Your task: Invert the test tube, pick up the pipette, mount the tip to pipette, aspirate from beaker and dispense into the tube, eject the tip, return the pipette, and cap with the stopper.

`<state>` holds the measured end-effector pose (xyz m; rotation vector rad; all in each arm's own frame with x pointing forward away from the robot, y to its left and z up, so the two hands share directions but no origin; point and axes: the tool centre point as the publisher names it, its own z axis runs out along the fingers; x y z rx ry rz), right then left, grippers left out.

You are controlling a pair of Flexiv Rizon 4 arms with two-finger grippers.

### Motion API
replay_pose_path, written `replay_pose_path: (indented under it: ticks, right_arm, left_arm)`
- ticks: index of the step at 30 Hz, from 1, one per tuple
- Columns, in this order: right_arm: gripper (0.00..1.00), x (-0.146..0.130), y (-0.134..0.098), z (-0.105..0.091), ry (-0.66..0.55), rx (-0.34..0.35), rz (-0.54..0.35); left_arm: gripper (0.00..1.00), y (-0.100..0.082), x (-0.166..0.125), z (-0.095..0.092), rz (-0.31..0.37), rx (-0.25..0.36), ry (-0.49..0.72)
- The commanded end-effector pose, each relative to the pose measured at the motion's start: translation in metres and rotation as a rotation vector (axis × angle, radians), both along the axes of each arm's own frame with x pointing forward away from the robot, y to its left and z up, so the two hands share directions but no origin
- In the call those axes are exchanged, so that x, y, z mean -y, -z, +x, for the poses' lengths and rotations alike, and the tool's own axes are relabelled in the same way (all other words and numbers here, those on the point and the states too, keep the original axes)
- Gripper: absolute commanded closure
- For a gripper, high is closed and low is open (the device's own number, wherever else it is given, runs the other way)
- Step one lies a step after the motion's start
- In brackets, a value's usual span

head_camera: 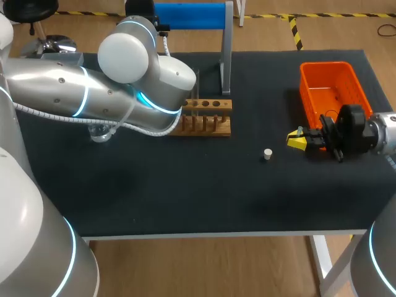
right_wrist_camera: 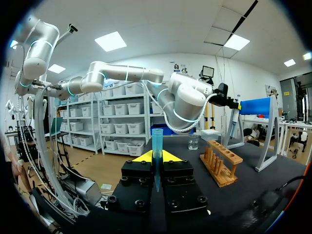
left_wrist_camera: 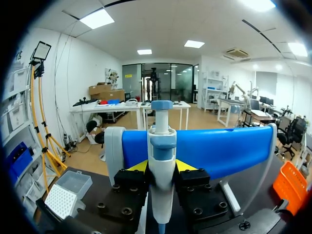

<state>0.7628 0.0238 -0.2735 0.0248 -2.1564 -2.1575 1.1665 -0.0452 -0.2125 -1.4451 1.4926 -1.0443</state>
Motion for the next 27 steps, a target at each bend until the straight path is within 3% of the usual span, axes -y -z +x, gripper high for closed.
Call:
replay_pose_path:
  ticks: [1, 9, 27]
  right_arm:
    - [1.0, 0.001, 0.0, -0.001, 0.0, 0.001, -0.001]
    - [1.0, 0.001, 0.0, -0.001, 0.0, 0.001, -0.001]
    - [1.0, 0.001, 0.0, -0.001, 0.0, 0.001, -0.001]
  left_arm:
    - [1.0, 0.001, 0.001, 0.002, 0.002, 0.002, -0.004]
    - [1.0, -0.005, 0.001, -0.001, 0.004, 0.01, -0.006]
    - [1.0, -0.048, 0.0, 0.008, 0.028, 0.08, -0.006]
